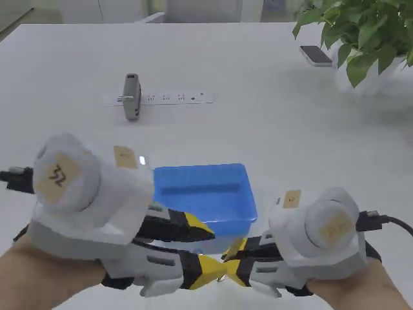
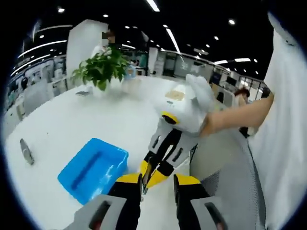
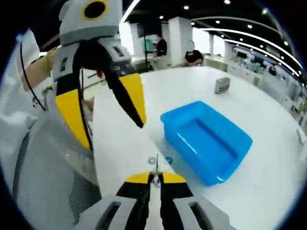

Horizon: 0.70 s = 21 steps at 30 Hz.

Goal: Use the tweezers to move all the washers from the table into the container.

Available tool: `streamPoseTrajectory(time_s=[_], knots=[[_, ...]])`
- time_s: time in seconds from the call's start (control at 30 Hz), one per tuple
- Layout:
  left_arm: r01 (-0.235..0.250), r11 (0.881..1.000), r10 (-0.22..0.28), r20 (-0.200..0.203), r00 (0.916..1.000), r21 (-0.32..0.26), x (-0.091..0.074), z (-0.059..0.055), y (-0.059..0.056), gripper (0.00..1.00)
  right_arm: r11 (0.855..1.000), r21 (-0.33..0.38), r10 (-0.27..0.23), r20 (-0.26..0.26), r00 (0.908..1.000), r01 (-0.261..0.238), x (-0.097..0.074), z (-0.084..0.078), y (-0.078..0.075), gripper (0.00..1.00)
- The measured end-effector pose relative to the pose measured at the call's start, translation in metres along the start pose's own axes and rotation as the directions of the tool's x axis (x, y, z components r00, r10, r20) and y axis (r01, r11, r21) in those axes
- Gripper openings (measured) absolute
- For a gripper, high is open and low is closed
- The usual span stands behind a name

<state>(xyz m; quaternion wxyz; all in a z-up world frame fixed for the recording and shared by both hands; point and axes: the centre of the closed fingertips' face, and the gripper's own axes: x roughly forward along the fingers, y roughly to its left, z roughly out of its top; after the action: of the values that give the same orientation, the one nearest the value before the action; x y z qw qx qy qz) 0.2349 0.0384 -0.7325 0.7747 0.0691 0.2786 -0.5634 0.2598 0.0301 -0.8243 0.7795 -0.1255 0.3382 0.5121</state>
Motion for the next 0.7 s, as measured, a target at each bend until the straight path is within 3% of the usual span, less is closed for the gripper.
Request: streamPoseTrajectory(time_s=[0.07, 0.17, 0.2, 0.23, 0.27, 0.3, 0.33, 0.37, 0.4, 0.43, 0.47, 0.5, 0.53, 0.57, 0.6, 0.63, 0.67, 0.7], knots=[[-0.08, 0.995, 0.084, 0.059, 0.9947, -0.065, -0.014, -0.007, 0.001, 0.33, 1.0, -0.021, -0.002, 0.015, 0.9999, 0.003, -0.003, -0.001, 0.001, 0.03], [-0.211, 0.966, 0.229, 0.112, 0.967, -0.148, -0.03, -0.021, 0.005, 0.42, 1.0, -0.019, -0.007, 0.029, 0.9995, 0.008, -0.002, 0.001, 0.001, 0.03], [-0.257, 0.95, 0.283, 0.143, 0.9483, -0.176, -0.037, -0.025, 0.005, 0.46, 1.0, -0.023, -0.01, 0.039, 0.9992, 0.011, -0.002, 0.001, 0.002, 0.03], [-0.286, 0.939, 0.316, 0.154, 0.9362, -0.19, -0.04, -0.028, 0.005, 0.5, 1.0, -0.027, -0.01, 0.043, 0.999, 0.011, -0.001, 0.002, 0.002, 0.03], [-0.328, 0.919, 0.366, 0.167, 0.9155, -0.218, -0.045, -0.033, 0.005, 0.54, 0.999, -0.039, -0.013, 0.048, 0.9988, 0.015, 0.0, 0.003, 0.004, 0.02], [-0.346, 0.908, 0.39, 0.178, 0.9034, -0.236, -0.047, -0.035, 0.004, 0.57, 0.999, -0.048, -0.016, 0.05, 0.9986, 0.019, 0.001, 0.004, 0.004, 0.02], [-0.385, 0.889, 0.436, 0.204, 0.8765, -0.247, -0.052, -0.035, 0.005, 0.59, 0.998, -0.056, -0.019, 0.052, 0.9985, 0.022, 0.002, 0.005, 0.006, 0.03], [-0.403, 0.881, 0.457, 0.221, 0.8618, -0.248, -0.054, -0.033, 0.007, 0.6, 0.998, -0.058, -0.021, 0.052, 0.9984, 0.024, 0.002, 0.005, 0.006, 0.03], [-0.438, 0.858, 0.503, 0.263, 0.8234, -0.27, -0.059, -0.03, 0.008, 0.61, 0.997, -0.071, -0.028, 0.053, 0.9982, 0.032, 0.003, 0.006, 0.006, 0.03], [-0.448, 0.849, 0.517, 0.27, 0.8119, -0.279, -0.06, -0.029, 0.009, 0.63, 0.996, -0.077, -0.031, 0.053, 0.9981, 0.035, 0.004, 0.006, 0.006, 0.03], [-0.467, 0.837, 0.54, 0.291, 0.79, -0.285, -0.062, -0.027, 0.01, 0.66, 0.996, -0.083, -0.036, 0.052, 0.998, 0.04, 0.003, 0.007, 0.008, 0.03], [-0.481, 0.827, 0.555, 0.298, 0.7763, -0.291, -0.062, -0.026, 0.011, 0.7, 0.995, -0.087, -0.039, 0.051, 0.998, 0.043, 0.004, 0.007, 0.008, 0.03], [-0.488, 0.823, 0.563, 0.301, 0.7695, -0.291, -0.062, -0.026, 0.012, 0.74, 0.994, -0.098, -0.043, 0.049, 0.9978, 0.048, 0.004, 0.007, 0.008, 0.03], [-0.512, 0.809, 0.586, 0.32, 0.7445, -0.29, -0.062, -0.025, 0.014, 0.8, 0.993, -0.107, -0.048, 0.05, 0.9976, 0.053, 0.003, 0.007, 0.009, 0.03], [-0.519, 0.802, 0.596, 0.328, 0.733, -0.296, -0.06, -0.024, 0.015, 0.84, 0.993, -0.107, -0.051, 0.05, 0.9975, 0.056, 0.003, 0.007, 0.009, 0.03], [-0.51, 0.811, 0.583, 0.32, 0.7466, -0.286, -0.055, -0.026, 0.013, 0.87, 0.993, -0.103, -0.059, 0.052, 0.9969, 0.064, 0.002, 0.007, 0.01, 0.03], [-0.517, 0.814, 0.58, 0.313, 0.7519, -0.266, -0.054, -0.026, 0.014, 0.9, 0.993, -0.101, -0.062, 0.053, 0.9967, 0.067, 0.002, 0.007, 0.009, 0.03], [-0.531, 0.809, 0.587, 0.304, 0.7502, -0.251, -0.054, -0.027, 0.015, 0.91, 0.993, -0.098, -0.065, 0.053, 0.9965, 0.07, 0.001, 0.007, 0.009, 0.03]])
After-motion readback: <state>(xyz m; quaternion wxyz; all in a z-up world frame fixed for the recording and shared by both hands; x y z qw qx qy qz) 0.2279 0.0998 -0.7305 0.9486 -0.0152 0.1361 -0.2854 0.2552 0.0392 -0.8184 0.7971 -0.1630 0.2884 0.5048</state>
